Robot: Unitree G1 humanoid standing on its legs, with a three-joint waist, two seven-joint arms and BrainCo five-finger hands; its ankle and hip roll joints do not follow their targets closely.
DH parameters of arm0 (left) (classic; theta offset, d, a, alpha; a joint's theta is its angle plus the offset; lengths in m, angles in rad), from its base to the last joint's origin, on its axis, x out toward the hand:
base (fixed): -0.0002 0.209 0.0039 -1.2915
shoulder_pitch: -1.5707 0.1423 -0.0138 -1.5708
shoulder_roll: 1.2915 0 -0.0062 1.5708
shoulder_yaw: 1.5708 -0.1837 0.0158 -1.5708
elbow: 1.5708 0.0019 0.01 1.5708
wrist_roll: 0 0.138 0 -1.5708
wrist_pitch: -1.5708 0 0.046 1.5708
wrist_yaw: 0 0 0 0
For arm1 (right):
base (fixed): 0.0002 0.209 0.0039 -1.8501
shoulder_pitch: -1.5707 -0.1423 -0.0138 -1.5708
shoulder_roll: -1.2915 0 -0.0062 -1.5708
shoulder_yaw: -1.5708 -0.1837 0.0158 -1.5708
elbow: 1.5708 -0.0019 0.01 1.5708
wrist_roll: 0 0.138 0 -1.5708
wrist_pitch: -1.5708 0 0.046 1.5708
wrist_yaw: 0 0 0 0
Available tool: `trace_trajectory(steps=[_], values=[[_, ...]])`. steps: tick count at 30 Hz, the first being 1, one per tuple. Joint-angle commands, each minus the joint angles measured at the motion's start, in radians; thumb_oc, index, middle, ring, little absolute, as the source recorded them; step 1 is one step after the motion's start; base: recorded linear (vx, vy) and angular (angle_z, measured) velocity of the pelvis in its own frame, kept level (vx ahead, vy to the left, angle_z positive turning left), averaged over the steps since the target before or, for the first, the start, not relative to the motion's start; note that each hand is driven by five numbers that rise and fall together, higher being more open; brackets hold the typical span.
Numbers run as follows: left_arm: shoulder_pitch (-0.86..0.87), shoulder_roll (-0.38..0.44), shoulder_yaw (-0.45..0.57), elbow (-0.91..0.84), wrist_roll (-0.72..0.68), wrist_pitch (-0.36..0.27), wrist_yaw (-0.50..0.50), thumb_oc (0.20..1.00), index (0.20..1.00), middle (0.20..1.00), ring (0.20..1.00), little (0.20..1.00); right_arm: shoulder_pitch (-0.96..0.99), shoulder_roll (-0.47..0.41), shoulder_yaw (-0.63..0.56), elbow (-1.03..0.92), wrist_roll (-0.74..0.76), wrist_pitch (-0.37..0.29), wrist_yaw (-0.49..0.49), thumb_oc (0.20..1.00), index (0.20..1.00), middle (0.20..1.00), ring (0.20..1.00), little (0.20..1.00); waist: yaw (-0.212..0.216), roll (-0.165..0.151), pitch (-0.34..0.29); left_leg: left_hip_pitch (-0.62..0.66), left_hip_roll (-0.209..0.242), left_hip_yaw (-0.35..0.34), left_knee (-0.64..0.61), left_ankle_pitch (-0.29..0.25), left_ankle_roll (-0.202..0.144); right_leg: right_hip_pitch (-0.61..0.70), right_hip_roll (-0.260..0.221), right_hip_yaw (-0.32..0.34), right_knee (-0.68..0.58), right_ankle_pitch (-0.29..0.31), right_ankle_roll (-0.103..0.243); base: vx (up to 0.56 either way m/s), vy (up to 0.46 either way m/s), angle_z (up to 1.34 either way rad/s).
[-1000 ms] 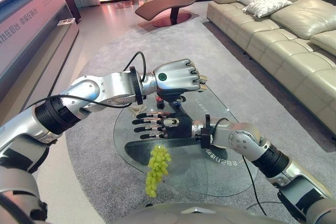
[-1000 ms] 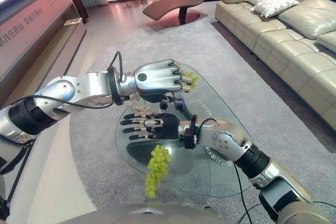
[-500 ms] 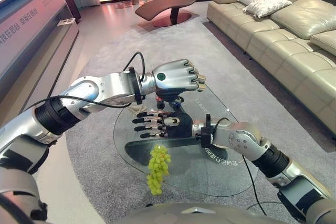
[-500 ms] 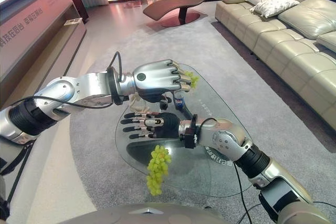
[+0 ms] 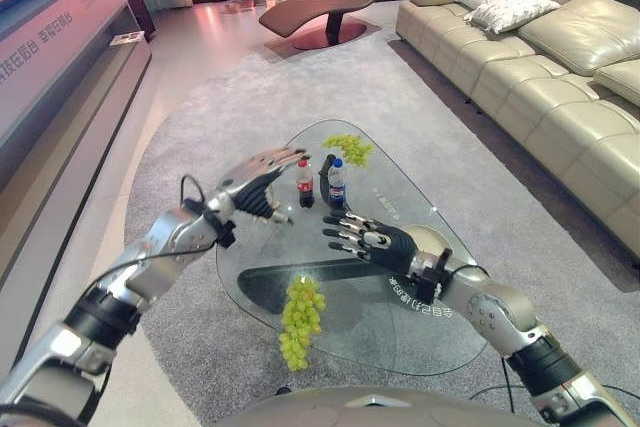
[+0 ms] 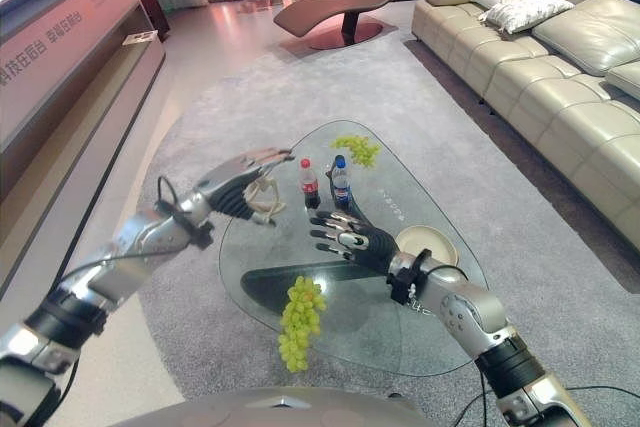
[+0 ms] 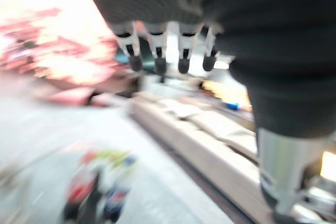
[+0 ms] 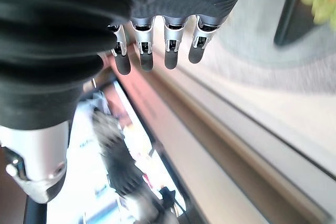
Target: Pick up fruits into the plate
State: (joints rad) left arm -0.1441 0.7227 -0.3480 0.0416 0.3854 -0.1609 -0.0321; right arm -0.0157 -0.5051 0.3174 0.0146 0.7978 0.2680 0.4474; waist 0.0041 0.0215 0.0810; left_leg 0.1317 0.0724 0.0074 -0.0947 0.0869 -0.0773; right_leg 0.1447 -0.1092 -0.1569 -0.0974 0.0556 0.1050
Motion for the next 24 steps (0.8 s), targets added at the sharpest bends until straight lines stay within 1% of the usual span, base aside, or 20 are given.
trace_trajectory(steps=[1,6,8,9,10,11,12,13,16,18,20,22,24], values=[[-0.061,0.002,0.067,0.092,-0.126,0.029,0.113,1.0,1.0,1.0,1.0,1.0,-0.038,0.04,-0.061,-0.007,-0.046,-0.196,-0.004,1.0,1.0,1.0,1.0,1.0,0.018,-0.022,0.073,0.047,-0.068,0.063,0.034,-0.149,0.054,0.012,0.008,-0.028,0.04,-0.055,0.008,-0.05,0.046,-0.01],[-0.002,-0.07,0.088,0.208,-0.247,0.063,0.203,1.0,1.0,1.0,1.0,1.0,-0.026,0.059,-0.101,0.098,-0.087,-0.285,-0.056,1.0,1.0,1.0,1.0,1.0,0.01,-0.009,0.126,0.005,-0.067,0.061,0.059,-0.149,0.054,-0.033,0.004,-0.022,0.063,-0.06,0.003,-0.05,0.058,-0.01],[-0.002,-0.104,0.075,0.265,-0.279,0.089,0.267,1.0,1.0,1.0,1.0,1.0,-0.028,0.069,-0.109,0.142,-0.093,-0.324,-0.091,1.0,1.0,1.0,1.0,1.0,0.004,-0.002,0.154,-0.021,-0.068,0.059,0.074,-0.148,0.053,-0.059,0.002,-0.017,0.078,-0.061,0.001,-0.08,0.054,0.0],[-0.002,-0.104,0.075,0.265,-0.279,0.089,0.267,1.0,1.0,1.0,1.0,1.0,-0.028,0.069,-0.109,0.142,-0.093,-0.324,-0.091,1.0,1.0,1.0,1.0,1.0,0.004,-0.002,0.154,-0.021,-0.068,0.059,0.074,-0.148,0.053,-0.059,0.002,-0.017,0.078,-0.061,0.001,-0.14,0.06,0.0],[-0.012,-0.145,0.069,0.336,-0.335,0.09,0.325,1.0,1.0,1.0,1.0,1.0,-0.037,0.078,-0.118,0.184,-0.09,-0.361,-0.103,1.0,1.0,1.0,1.0,1.0,-0.004,0.003,0.192,-0.048,-0.072,0.055,0.09,-0.146,0.054,-0.086,0.0,-0.011,0.094,-0.063,-0.002,-0.11,0.038,-0.01],[-0.014,-0.148,0.069,0.342,-0.343,0.091,0.329,1.0,1.0,1.0,1.0,1.0,-0.038,0.079,-0.118,0.188,-0.092,-0.364,-0.103,1.0,1.0,1.0,1.0,1.0,-0.005,0.003,0.194,-0.051,-0.072,0.055,0.091,-0.147,0.054,-0.089,0.0,-0.01,0.095,-0.063,-0.002,-0.15,0.058,-0.02],[-0.017,-0.17,0.066,0.378,-0.374,0.094,0.354,1.0,1.0,1.0,1.0,1.0,-0.043,0.084,-0.12,0.204,-0.096,-0.376,-0.115,1.0,1.0,1.0,1.0,1.0,-0.01,0.006,0.213,-0.064,-0.073,0.054,0.097,-0.143,0.053,-0.103,-0.001,-0.008,0.102,-0.063,-0.003,-0.14,0.054,0.01],[-0.027,-0.211,0.059,0.439,-0.405,0.08,0.406,1.0,1.0,1.0,1.0,1.0,-0.053,0.093,-0.117,0.227,-0.096,-0.395,-0.131,1.0,1.0,1.0,1.0,1.0,-0.019,0.01,0.251,-0.091,-0.076,0.049,0.108,-0.138,0.053,-0.132,-0.001,0.002,0.117,-0.062,-0.005,-0.19,0.062,-0.01],[-0.064,-0.263,0.042,0.519,-0.425,0.089,0.487,1.0,1.0,1.0,1.0,1.0,-0.076,0.104,-0.102,0.271,-0.081,-0.417,-0.139,1.0,1.0,1.0,1.0,1.0,-0.032,0.011,0.312,-0.138,-0.078,0.044,0.127,-0.127,0.052,-0.183,-0.001,0.016,0.144,-0.058,-0.009,-0.14,0.033,-0.06],[-0.105,-0.282,0.037,0.566,-0.453,0.087,0.525,1.0,1.0,1.0,1.0,1.0,-0.096,0.105,-0.092,0.296,-0.07,-0.43,-0.133,1.0,1.0,1.0,1.0,1.0,-0.041,0.013,0.354,-0.173,-0.079,0.04,0.141,-0.119,0.051,-0.222,0.001,0.026,0.167,-0.057,-0.011,-0.11,0.02,0.0],[-0.159,-0.292,0.035,0.615,-0.486,0.086,0.552,1.0,1.0,1.0,1.0,1.0,-0.119,0.102,-0.078,0.311,-0.053,-0.438,-0.125,1.0,1.0,1.0,1.0,1.0,-0.051,0.015,0.398,-0.208,-0.08,0.038,0.152,-0.111,0.048,-0.265,0.003,0.033,0.192,-0.057,-0.012,-0.11,0.015,-0.03],[-0.201,-0.295,0.036,0.647,-0.499,0.099,0.563,1.0,1.0,1.0,1.0,1.0,-0.138,0.103,-0.071,0.319,-0.037,-0.435,-0.123,1.0,1.0,1.0,1.0,1.0,-0.059,0.014,0.428,-0.238,-0.081,0.037,0.163,-0.104,0.048,-0.304,0.007,0.039,0.214,-0.056,-0.014,-0.09,0.006,-0.06],[-0.259,-0.295,0.036,0.682,-0.542,0.111,0.562,1.0,1.0,1.0,1.0,1.0,-0.161,0.104,-0.058,0.325,-0.031,-0.432,-0.13,1.0,1.0,1.0,1.0,1.0,-0.072,0.014,0.439,-0.296,-0.082,0.039,0.175,-0.093,0.045,-0.376,0.012,0.049,0.238,-0.052,-0.016,-0.06,0.016,-0.12]])
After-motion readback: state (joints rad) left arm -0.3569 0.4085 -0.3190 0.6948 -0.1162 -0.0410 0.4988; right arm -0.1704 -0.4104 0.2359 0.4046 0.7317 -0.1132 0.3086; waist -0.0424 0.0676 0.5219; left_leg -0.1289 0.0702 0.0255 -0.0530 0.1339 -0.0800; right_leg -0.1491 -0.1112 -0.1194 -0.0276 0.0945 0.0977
